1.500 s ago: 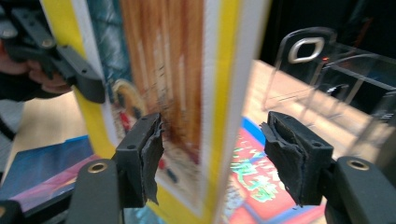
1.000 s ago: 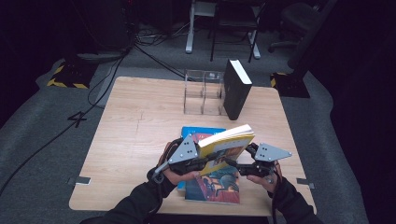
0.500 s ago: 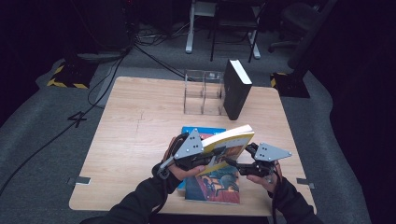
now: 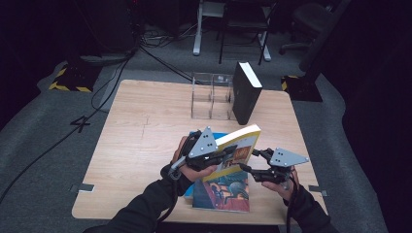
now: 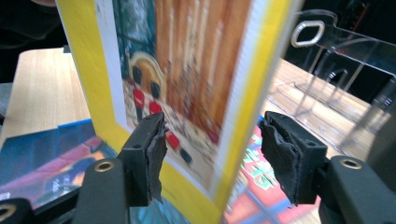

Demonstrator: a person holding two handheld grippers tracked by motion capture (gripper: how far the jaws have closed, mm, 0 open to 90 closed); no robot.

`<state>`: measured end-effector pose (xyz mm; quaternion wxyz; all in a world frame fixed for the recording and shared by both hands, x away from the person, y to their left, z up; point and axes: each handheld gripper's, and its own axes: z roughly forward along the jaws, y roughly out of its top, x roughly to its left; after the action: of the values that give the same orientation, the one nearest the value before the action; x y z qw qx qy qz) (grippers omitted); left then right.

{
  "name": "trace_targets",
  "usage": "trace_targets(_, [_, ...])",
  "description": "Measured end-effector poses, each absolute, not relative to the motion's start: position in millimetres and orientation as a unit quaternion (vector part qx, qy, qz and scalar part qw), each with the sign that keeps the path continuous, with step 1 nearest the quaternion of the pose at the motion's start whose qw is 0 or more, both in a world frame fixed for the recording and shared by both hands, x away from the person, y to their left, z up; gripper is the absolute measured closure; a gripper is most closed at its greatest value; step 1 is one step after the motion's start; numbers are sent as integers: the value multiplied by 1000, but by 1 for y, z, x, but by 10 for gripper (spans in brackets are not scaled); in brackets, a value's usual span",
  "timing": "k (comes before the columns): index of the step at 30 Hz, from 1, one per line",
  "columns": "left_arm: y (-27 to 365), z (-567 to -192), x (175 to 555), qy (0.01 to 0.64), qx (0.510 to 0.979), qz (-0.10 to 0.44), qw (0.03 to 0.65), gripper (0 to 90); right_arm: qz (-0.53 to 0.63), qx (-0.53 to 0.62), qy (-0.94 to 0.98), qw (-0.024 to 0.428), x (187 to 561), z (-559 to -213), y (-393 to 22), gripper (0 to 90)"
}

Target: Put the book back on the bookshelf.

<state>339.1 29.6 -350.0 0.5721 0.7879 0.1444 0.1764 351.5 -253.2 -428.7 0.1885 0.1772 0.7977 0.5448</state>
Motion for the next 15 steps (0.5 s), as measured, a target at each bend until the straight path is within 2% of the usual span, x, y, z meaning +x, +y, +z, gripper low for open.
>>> trace_targets(10, [28,-325,368,182,761,228,579,749,544,216,787,197,358,-427,-278,406])
trace_targets(15, [21,-311,389,202,755,273,561,749,539,225,787,199,360,-429,-282,406])
